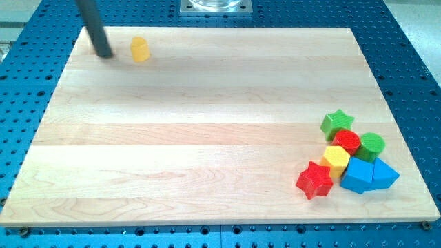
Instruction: Move the yellow heart to the center
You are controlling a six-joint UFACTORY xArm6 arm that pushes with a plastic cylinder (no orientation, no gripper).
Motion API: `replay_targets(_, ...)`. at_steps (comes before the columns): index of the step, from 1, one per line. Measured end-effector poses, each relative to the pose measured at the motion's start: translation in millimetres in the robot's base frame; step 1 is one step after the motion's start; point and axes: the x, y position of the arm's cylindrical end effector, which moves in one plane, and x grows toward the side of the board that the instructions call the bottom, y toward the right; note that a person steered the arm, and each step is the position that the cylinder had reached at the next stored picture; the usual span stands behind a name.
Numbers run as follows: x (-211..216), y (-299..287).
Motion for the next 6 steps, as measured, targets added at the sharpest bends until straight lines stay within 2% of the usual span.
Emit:
replay_targets(1,14.7,64.2)
replay_targets(2,32.7,83.1)
replay_targets(3,-8.6,6.7)
replay_targets(4,-16.0,11.7)
replay_targets(5,-20.5,68.5)
replay_targets(6,-63.7,74.5)
